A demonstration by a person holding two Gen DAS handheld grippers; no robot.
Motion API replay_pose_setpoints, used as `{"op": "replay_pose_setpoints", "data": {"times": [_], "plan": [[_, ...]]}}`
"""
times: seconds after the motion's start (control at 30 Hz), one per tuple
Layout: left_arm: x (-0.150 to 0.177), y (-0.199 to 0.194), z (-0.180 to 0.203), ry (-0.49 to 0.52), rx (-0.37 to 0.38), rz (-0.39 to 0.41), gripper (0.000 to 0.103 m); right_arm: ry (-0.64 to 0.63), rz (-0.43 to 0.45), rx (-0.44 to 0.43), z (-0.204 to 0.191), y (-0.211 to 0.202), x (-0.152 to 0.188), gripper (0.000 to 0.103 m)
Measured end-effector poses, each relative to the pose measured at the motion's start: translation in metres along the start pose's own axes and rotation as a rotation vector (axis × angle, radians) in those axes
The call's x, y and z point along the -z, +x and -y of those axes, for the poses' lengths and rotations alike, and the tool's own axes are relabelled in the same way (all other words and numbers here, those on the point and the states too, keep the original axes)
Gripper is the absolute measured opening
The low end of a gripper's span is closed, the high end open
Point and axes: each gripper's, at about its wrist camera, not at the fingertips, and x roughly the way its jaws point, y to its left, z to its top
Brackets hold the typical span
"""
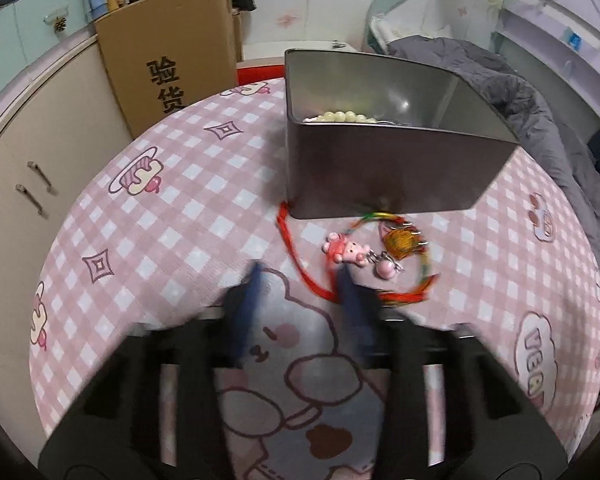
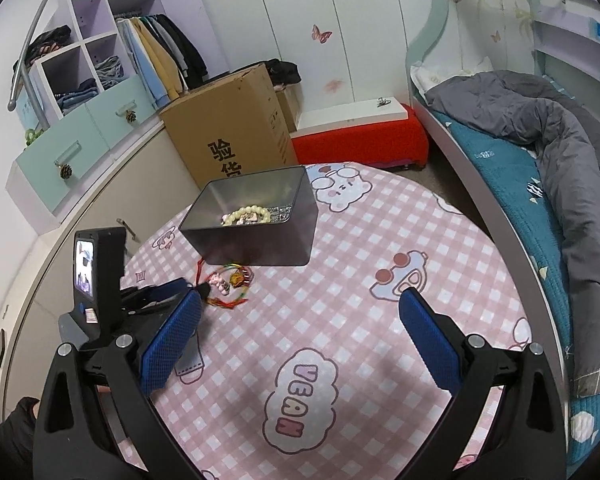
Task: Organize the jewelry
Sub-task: 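Grasp the red string bracelet with the left tool while the right tool grasps the pink bear charm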
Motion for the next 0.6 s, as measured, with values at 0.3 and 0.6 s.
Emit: {"op": "replay_pose_setpoints", "data": {"times": [0.3, 0.6], "plan": [[0.014, -0.052, -0.013, 0.058, 0.188, 0.169, 0.003, -0.011, -0.059, -0.027, -0.011, 0.021, 0.008, 0.095], [0.03, -0.102, -0.025, 0.046, 0.228, 0.281, 0.003, -0.083, -0.138, -0.036, -0.036, 0.063, 0.015, 0.095]]}}
